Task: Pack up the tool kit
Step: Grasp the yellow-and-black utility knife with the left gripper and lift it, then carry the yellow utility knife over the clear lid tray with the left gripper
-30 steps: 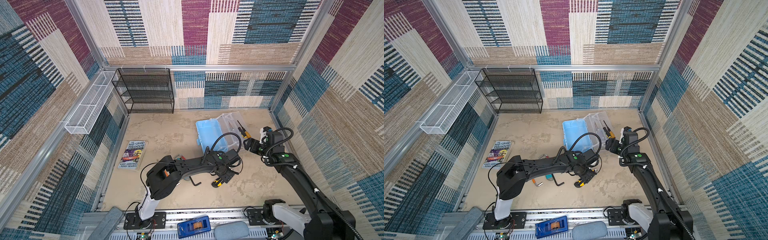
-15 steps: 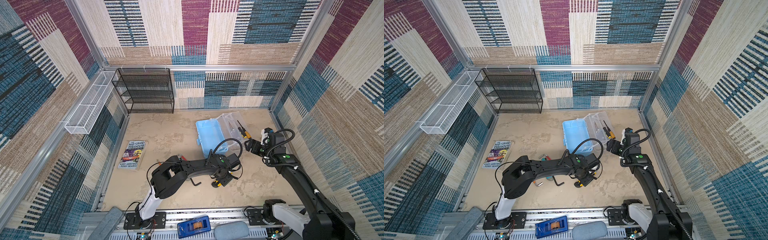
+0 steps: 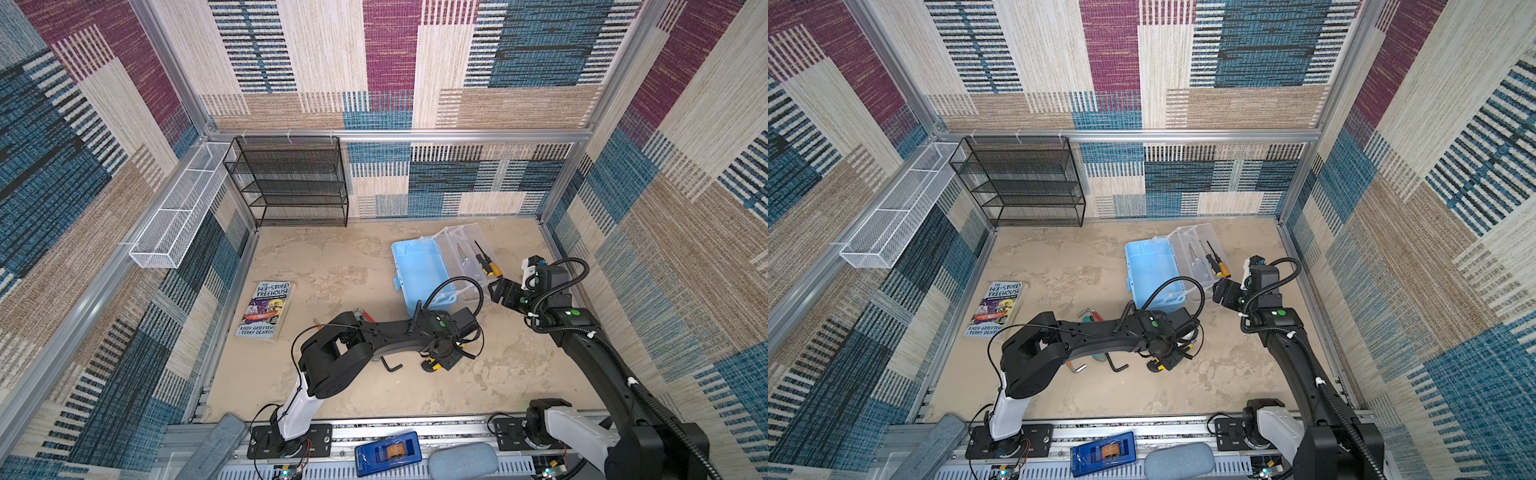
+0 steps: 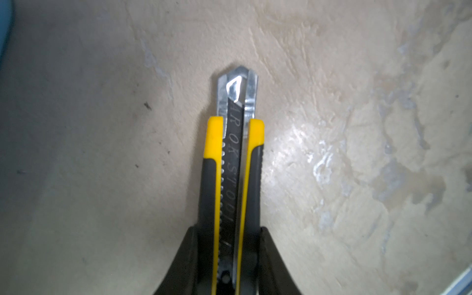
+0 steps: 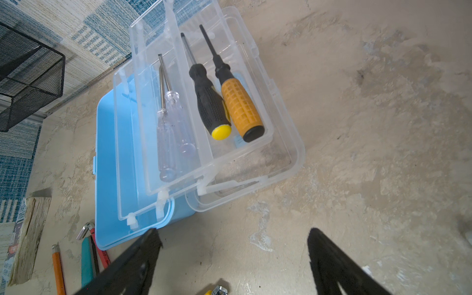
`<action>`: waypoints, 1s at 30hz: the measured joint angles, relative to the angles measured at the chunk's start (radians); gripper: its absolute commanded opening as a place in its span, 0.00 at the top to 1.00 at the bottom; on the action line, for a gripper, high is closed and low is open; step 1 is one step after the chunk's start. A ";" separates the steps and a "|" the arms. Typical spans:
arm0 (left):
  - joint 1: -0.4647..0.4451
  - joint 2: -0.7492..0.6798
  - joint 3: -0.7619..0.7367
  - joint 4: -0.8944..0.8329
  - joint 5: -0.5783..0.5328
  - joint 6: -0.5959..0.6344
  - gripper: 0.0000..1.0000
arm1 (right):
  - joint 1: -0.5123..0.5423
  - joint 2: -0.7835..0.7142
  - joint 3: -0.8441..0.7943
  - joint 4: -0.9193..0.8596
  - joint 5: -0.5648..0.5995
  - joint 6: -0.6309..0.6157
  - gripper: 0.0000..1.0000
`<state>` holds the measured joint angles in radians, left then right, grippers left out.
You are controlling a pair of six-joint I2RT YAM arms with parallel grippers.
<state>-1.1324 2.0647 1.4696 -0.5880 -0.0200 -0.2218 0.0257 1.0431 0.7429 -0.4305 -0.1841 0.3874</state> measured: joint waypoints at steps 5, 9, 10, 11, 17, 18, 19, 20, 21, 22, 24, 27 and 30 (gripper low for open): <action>0.000 -0.065 -0.035 -0.032 0.001 -0.017 0.84 | 0.000 0.000 0.002 0.013 -0.007 -0.004 0.08; 0.000 -0.137 -0.044 -0.027 -0.002 -0.041 0.85 | 0.000 -0.002 0.003 0.029 -0.024 -0.013 0.07; 0.003 -0.159 -0.051 -0.026 -0.006 -0.051 0.85 | 0.000 -0.003 0.003 0.035 -0.032 -0.019 0.07; 0.007 -0.181 -0.059 -0.022 -0.008 -0.069 0.84 | 0.000 -0.003 0.003 0.042 -0.042 -0.023 0.07; 0.087 -0.328 -0.152 0.049 -0.007 -0.176 0.85 | 0.000 0.003 0.003 0.069 -0.082 -0.031 0.07; 0.107 -0.348 -0.169 0.067 -0.004 -0.194 0.85 | 0.000 0.005 0.003 0.074 -0.087 -0.031 0.07; 0.127 -0.368 -0.184 0.083 -0.001 -0.216 0.85 | 0.000 0.007 0.003 0.079 -0.091 -0.034 0.07; 0.150 -0.386 -0.195 0.100 0.000 -0.237 0.85 | 0.000 0.010 0.003 0.082 -0.095 -0.034 0.07; 0.167 -0.399 -0.199 0.115 0.000 -0.254 0.85 | 0.000 0.012 0.003 0.086 -0.095 -0.034 0.07; 0.186 -0.410 -0.199 0.133 0.004 -0.273 0.85 | 0.000 0.013 0.003 0.090 -0.096 -0.034 0.07; 0.214 -0.415 -0.192 0.164 0.029 -0.304 0.85 | 0.000 0.019 0.003 0.097 -0.096 -0.038 0.07; 0.264 -0.390 -0.153 0.181 0.084 -0.359 0.85 | 0.000 0.035 0.003 0.098 -0.096 -0.042 0.07; 0.303 -0.338 -0.090 0.197 0.122 -0.410 0.85 | 0.000 0.056 0.011 0.102 -0.097 -0.043 0.07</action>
<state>-0.8295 1.7271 1.3792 -0.3912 0.1024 -0.6315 0.0257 1.0996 0.7536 -0.3286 -0.2810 0.3439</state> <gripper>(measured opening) 0.371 0.929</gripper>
